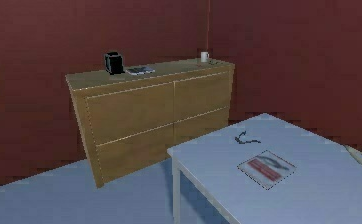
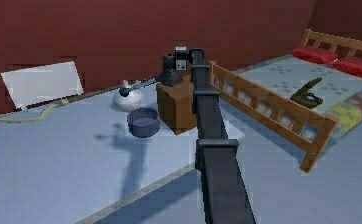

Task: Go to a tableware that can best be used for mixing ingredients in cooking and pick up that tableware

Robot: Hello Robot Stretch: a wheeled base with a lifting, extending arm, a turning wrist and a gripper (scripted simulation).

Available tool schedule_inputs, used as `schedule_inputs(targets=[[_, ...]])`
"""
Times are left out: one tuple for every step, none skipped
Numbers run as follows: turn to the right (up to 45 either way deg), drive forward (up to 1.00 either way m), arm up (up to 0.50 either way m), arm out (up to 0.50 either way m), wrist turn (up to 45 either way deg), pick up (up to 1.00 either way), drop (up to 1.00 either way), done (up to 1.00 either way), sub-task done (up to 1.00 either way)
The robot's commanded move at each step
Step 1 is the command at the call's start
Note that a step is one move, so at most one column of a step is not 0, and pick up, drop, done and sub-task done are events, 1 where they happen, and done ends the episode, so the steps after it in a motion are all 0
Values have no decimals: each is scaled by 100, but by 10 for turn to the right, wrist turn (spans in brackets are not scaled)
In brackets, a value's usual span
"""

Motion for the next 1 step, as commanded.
schedule_inputs(targets=[[0,0,-30,0,0,0,0,0,0]])
